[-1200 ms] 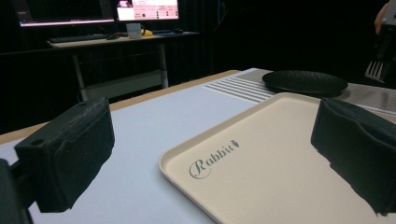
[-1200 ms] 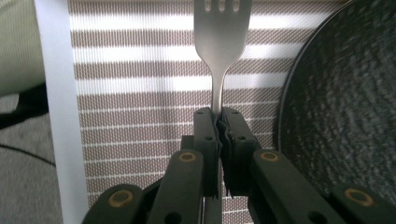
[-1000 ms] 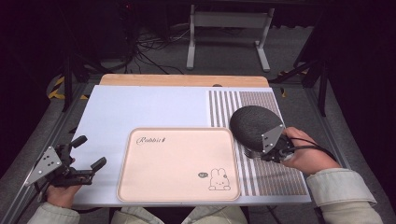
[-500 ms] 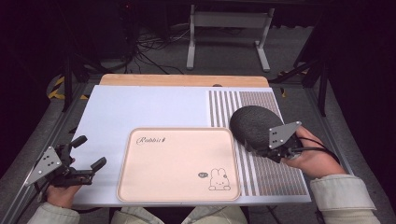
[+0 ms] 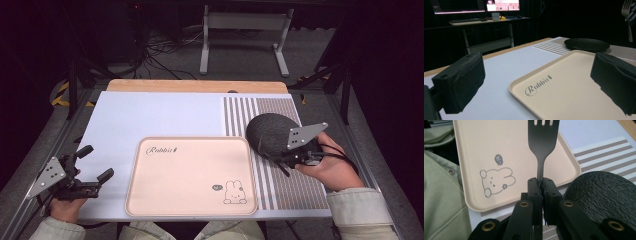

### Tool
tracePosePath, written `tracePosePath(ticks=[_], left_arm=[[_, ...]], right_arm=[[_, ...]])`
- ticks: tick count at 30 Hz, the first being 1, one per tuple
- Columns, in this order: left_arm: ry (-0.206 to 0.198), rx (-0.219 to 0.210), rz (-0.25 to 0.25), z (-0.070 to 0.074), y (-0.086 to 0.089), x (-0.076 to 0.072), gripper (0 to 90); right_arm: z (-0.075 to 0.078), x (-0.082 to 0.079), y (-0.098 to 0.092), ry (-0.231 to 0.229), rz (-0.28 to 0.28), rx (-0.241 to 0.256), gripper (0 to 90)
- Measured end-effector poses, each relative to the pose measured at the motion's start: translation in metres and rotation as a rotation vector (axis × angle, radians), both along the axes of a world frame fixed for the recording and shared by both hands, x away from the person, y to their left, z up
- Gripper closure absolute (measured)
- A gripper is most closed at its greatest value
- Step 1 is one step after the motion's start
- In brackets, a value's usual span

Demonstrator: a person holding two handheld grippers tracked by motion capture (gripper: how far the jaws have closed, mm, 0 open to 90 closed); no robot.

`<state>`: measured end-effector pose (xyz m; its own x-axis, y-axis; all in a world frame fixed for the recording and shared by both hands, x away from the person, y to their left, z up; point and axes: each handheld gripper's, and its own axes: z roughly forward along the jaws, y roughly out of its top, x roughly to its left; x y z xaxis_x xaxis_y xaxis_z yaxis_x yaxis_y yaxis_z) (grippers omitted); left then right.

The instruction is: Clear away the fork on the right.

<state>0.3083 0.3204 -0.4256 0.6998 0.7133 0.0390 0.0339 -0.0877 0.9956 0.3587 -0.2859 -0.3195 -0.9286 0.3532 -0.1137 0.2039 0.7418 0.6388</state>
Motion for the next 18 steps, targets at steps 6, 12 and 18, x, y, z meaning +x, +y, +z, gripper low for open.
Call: tracePosePath(ticks=[6,12,18], left_arm=[[0.000,0.000,0.001,0.000,0.000,0.000,0.3],[-0.001,0.000,0.000,0.000,0.000,0.000,0.3],[-0.002,0.000,-0.001,0.000,0.000,0.000,0.3]], right_arm=[[0.002,0.002,0.012,0.097,-0.106,0.035,86.4],[0.006,0.004,0.023,0.105,-0.189,0.023,86.4],[0.010,0.007,0.037,0.106,-0.243,0.019,86.4]])
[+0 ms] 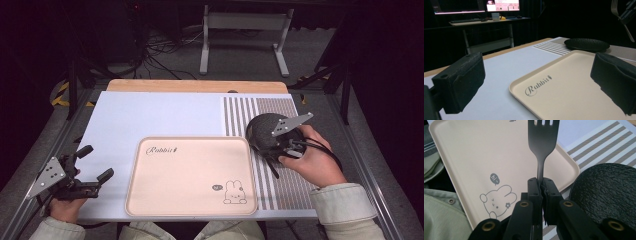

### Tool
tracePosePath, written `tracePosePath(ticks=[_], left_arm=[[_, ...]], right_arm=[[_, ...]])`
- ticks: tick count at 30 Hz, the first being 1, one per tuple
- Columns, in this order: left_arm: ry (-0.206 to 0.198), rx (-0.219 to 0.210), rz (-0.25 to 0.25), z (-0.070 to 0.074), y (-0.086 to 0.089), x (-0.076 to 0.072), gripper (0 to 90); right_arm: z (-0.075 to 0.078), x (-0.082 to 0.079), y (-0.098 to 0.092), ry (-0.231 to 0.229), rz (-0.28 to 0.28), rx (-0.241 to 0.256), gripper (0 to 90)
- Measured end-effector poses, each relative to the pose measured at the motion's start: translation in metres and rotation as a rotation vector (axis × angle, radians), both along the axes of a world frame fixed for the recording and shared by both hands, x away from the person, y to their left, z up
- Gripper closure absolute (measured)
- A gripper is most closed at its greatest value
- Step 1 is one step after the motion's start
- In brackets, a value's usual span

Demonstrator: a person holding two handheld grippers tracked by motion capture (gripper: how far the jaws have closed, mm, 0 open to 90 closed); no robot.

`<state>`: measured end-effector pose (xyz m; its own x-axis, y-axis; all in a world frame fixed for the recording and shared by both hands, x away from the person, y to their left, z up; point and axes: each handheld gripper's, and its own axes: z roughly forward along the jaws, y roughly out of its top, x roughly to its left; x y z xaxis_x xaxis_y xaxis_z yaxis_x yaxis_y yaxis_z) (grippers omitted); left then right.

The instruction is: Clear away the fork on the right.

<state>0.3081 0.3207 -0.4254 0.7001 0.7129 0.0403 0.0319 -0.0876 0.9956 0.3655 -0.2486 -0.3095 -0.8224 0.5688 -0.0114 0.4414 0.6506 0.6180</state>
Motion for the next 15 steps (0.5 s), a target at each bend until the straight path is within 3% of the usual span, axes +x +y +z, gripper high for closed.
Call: tracePosePath(ticks=[9,15], left_arm=[[-0.002,0.001,-0.002,0.000,0.000,0.000,0.3],[-0.003,0.000,-0.003,0.000,0.000,0.000,0.3]], right_arm=[[-0.002,0.008,0.024,0.001,-0.029,-0.044,86.4],[-0.005,0.012,0.036,0.017,-0.020,-0.054,86.5]])
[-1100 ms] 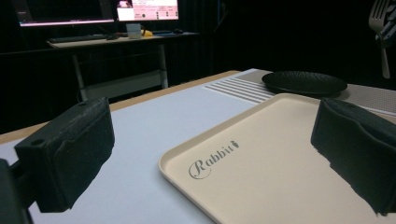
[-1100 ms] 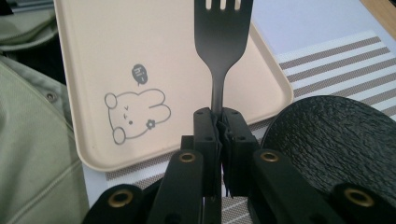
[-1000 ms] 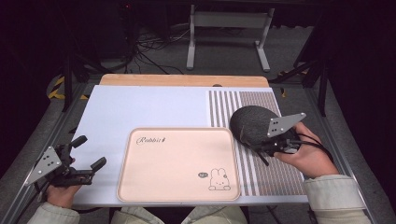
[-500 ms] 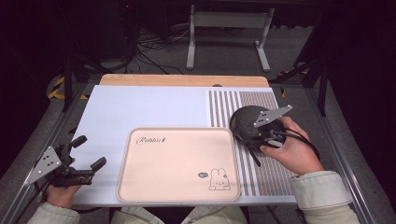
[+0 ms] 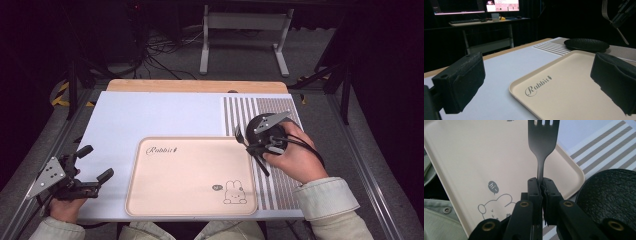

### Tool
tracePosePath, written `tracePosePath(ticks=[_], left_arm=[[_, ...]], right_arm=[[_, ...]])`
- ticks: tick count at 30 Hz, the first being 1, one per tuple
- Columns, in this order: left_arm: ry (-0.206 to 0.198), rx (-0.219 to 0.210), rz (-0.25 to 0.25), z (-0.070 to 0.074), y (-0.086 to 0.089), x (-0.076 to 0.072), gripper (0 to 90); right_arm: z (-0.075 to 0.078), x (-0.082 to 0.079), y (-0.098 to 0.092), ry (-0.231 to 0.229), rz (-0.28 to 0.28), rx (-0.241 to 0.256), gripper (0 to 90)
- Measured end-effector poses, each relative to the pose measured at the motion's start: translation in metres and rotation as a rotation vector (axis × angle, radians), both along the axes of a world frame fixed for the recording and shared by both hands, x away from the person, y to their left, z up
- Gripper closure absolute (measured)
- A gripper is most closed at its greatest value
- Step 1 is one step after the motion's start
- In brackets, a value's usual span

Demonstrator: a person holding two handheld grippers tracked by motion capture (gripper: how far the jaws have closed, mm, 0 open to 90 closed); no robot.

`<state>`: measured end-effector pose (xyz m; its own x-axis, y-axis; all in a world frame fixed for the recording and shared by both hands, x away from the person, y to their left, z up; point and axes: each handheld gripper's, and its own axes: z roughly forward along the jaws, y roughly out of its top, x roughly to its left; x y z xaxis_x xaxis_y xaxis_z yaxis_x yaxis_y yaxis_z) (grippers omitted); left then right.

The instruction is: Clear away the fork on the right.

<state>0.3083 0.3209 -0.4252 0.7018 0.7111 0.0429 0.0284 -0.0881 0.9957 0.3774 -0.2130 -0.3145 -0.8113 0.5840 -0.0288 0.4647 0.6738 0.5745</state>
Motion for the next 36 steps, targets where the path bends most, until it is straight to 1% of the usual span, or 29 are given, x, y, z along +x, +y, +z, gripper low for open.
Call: tracePosePath(ticks=[2,4,6,7,11,12,13,14,15,21,22,23,24,25,27,30,35,36], left_arm=[[0.000,0.000,0.000,0.000,0.000,0.000,0.3],[0.000,0.000,-0.001,0.000,0.000,0.000,0.3],[-0.003,-0.001,-0.001,0.000,0.000,0.000,0.3],[-0.003,-0.001,-0.001,0.000,0.000,0.000,0.3],[-0.003,0.000,-0.001,0.000,0.000,0.000,0.3],[-0.002,-0.001,-0.001,0.000,0.000,0.000,0.3],[-0.002,-0.001,-0.001,0.000,0.000,0.000,0.3],[-0.003,-0.001,0.000,0.000,0.000,0.000,0.3],[-0.003,-0.001,0.000,0.000,0.000,0.000,0.3],[-0.003,-0.002,0.001,0.000,0.000,0.000,0.3],[-0.003,-0.002,-0.001,0.000,0.000,0.000,0.3],[-0.003,-0.002,-0.001,0.000,0.000,0.000,0.3],[-0.003,-0.002,0.000,0.000,0.000,0.000,0.3],[-0.003,-0.002,0.002,0.000,0.000,0.000,0.3],[-0.003,-0.002,0.001,0.000,0.000,0.000,0.3],[-0.004,-0.004,0.002,0.000,0.000,0.000,0.3],[-0.003,-0.006,0.003,0.000,0.000,0.000,0.3],[-0.003,-0.006,0.003,0.000,0.000,0.000,0.3]], right_arm=[[-0.001,0.002,0.005,-0.005,-0.001,-0.009,86.4],[-0.003,0.003,0.009,0.001,-0.003,-0.011,86.4],[-0.006,0.004,0.012,0.020,-0.013,-0.018,86.5],[-0.008,0.005,0.014,0.021,-0.020,-0.023,86.5],[-0.013,0.007,0.021,0.049,-0.036,-0.030,86.5],[-0.013,0.007,0.021,0.049,-0.036,-0.030,86.5],[-0.017,0.008,0.025,0.059,-0.043,-0.039,86.4],[-0.018,0.008,0.026,0.059,-0.047,-0.048,86.4],[-0.020,0.008,0.029,0.066,-0.051,-0.057,86.5],[-0.030,0.008,0.038,0.111,-0.075,-0.067,86.4],[-0.031,0.008,0.039,0.125,-0.081,-0.068,86.4],[-0.031,0.008,0.039,0.125,-0.081,-0.068,86.4],[-0.034,0.008,0.041,0.142,-0.092,-0.070,86.4],[-0.034,0.008,0.041,0.142,-0.092,-0.070,86.4],[-0.038,0.008,0.045,0.168,-0.097,-0.081,86.4],[-0.044,0.008,0.048,0.190,-0.092,-0.090,86.4],[-0.050,0.009,0.054,0.208,-0.103,-0.098,86.4],[-0.051,0.009,0.055,0.218,-0.117,-0.095,86.4]])
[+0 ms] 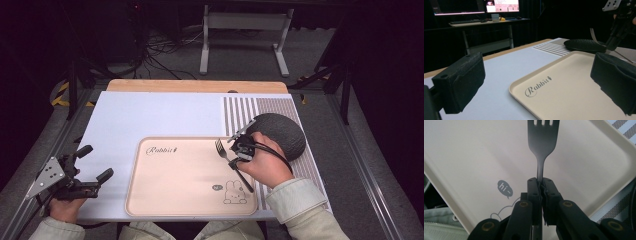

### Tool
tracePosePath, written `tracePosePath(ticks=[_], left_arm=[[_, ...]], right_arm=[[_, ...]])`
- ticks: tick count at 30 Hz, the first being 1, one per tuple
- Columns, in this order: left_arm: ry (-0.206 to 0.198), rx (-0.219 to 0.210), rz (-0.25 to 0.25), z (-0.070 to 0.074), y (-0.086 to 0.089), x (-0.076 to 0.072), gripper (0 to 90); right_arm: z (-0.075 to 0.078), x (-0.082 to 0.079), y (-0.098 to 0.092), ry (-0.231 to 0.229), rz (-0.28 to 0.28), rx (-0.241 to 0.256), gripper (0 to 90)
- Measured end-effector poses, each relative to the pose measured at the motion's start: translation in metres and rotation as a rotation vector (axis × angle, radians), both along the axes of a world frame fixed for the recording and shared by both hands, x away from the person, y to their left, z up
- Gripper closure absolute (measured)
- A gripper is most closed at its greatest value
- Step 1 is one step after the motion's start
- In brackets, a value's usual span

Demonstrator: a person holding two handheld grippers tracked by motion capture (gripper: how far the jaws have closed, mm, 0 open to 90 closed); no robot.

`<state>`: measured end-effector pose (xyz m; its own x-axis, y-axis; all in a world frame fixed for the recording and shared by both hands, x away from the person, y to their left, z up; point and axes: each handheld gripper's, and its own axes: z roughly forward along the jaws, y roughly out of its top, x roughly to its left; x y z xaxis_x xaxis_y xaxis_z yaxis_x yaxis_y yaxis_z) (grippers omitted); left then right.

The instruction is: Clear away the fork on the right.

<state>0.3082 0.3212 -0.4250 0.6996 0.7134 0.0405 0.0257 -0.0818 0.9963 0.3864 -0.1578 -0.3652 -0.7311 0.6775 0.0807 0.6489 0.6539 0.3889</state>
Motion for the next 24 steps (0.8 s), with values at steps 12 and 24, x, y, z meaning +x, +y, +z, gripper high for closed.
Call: tracePosePath(ticks=[12,24], left_arm=[[0.000,-0.004,-0.001,0.000,0.000,0.000,0.3],[0.000,-0.003,-0.002,0.000,0.000,0.000,0.3]], right_arm=[[-0.015,0.005,0.011,0.060,-0.031,-0.003,86.3],[-0.030,0.012,0.014,0.087,-0.065,0.011,85.9]])
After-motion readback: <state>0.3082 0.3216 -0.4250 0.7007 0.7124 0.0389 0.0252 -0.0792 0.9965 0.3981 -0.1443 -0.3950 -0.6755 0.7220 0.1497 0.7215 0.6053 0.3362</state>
